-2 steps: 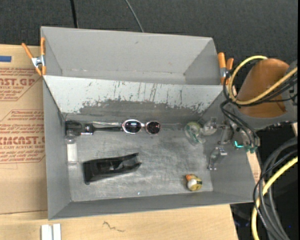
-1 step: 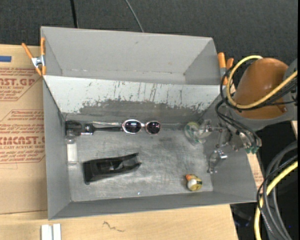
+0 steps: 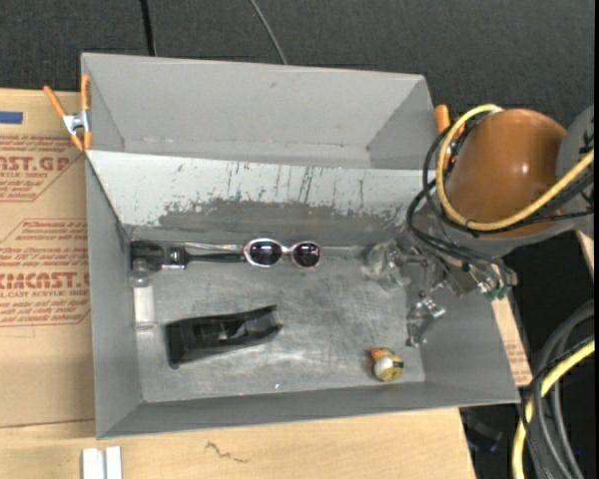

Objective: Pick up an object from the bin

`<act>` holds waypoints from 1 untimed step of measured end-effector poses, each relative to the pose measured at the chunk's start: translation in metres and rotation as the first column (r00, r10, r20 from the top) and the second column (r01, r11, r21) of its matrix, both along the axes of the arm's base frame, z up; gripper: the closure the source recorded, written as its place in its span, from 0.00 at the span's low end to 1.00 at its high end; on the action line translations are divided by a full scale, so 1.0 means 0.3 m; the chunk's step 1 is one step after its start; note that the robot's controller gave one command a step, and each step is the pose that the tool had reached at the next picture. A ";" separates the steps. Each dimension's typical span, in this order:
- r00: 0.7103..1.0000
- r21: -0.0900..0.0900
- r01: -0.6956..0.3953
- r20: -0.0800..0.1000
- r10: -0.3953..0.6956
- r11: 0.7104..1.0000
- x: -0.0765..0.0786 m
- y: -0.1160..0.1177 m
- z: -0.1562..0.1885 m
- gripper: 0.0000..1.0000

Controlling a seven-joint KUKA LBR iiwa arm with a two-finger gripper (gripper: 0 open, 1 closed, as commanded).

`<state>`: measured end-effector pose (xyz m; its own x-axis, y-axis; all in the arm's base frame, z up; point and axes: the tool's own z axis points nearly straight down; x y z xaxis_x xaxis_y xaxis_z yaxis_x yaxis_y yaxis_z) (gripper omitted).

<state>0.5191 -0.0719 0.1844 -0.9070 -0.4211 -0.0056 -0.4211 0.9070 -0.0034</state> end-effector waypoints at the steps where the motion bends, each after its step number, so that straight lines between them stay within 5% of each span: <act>1: 1.000 0.007 -0.019 -0.007 0.019 1.000 -0.060 0.049 0.011 0.00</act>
Offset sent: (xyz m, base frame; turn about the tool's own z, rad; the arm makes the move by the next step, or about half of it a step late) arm -0.0366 0.0139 -0.0631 -0.1593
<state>0.5012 -0.0570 0.1876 -0.8987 -0.4386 -0.0020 -0.4386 0.8987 0.0060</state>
